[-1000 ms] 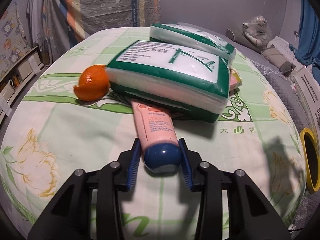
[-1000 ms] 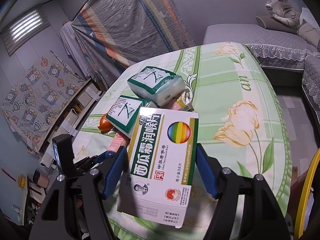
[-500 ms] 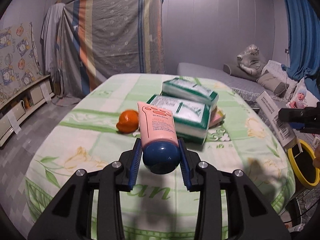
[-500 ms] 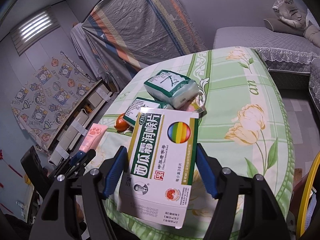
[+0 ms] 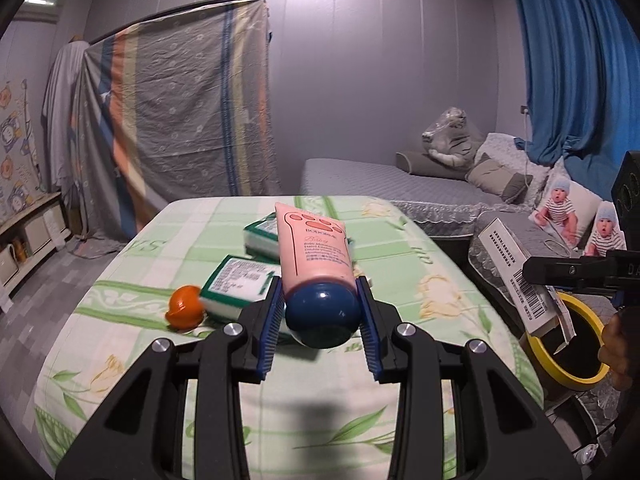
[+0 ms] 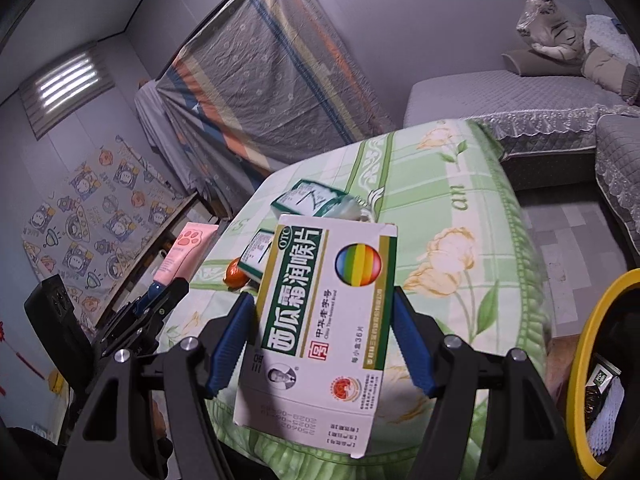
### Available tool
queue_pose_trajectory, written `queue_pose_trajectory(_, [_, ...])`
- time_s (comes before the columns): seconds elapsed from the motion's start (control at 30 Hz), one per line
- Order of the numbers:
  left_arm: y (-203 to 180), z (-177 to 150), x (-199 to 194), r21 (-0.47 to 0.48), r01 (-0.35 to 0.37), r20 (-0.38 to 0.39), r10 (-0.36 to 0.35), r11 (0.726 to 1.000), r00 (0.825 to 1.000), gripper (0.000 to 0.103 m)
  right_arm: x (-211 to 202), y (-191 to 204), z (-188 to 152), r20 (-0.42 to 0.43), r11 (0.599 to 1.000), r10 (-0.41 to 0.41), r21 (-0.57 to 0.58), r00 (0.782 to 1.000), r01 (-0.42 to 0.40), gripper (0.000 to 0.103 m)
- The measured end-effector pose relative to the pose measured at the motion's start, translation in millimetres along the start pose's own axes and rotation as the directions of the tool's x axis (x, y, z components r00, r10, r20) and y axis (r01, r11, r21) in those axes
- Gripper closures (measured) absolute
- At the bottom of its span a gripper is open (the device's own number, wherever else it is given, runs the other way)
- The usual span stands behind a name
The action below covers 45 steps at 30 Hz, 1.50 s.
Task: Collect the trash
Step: 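Carry the medicine box and pink tube over the yellow bin and open both grippers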
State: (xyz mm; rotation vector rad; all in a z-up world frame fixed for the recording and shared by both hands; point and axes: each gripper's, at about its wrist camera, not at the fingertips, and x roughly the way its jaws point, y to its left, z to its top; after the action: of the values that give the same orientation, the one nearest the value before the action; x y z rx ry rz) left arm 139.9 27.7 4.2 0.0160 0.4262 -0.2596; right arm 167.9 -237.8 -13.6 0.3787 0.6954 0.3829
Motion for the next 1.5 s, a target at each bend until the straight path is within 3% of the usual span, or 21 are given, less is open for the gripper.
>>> queue_pose_trajectory(0.33, [-57, 22, 21, 0.088, 0.119, 0.017, -0.121, 0.989, 0.992, 0.069, -42, -51, 5, 0.1, 0.993, -0.082, 0.093, 0.992, 0.073, 0.038])
queue_pose_trajectory(0.63, [-127, 34, 50, 0.171, 0.257, 0.003, -0.262, 0.951, 0.965, 0.069, -83, -108, -5, 0.169, 0.962, -0.211, 0.211, 0.963, 0.174, 0.038])
queue_pose_trajectory(1.07, [-229, 33, 74, 0.26, 0.434, -0.045, -0.439, 0.863, 0.898, 0.069, -140, -183, -39, 0.208, 0.863, -0.427, 0.383, 0.88, 0.328, 0.038])
queue_pose_trajectory(1.4, [-288, 17, 89, 0.289, 0.544, -0.123, -0.533, 0.788, 0.837, 0.072, -162, -220, -69, 0.189, 0.794, -0.522, 0.464, 0.832, 0.392, 0.038])
queue_pose_trajectory(1.5, [-309, 6, 99, 0.305, 0.567, -0.144, -0.551, 0.766, 0.822, 0.072, -166, -231, -77, 0.178, 0.775, -0.532, 0.495, 0.828, 0.392, 0.038])
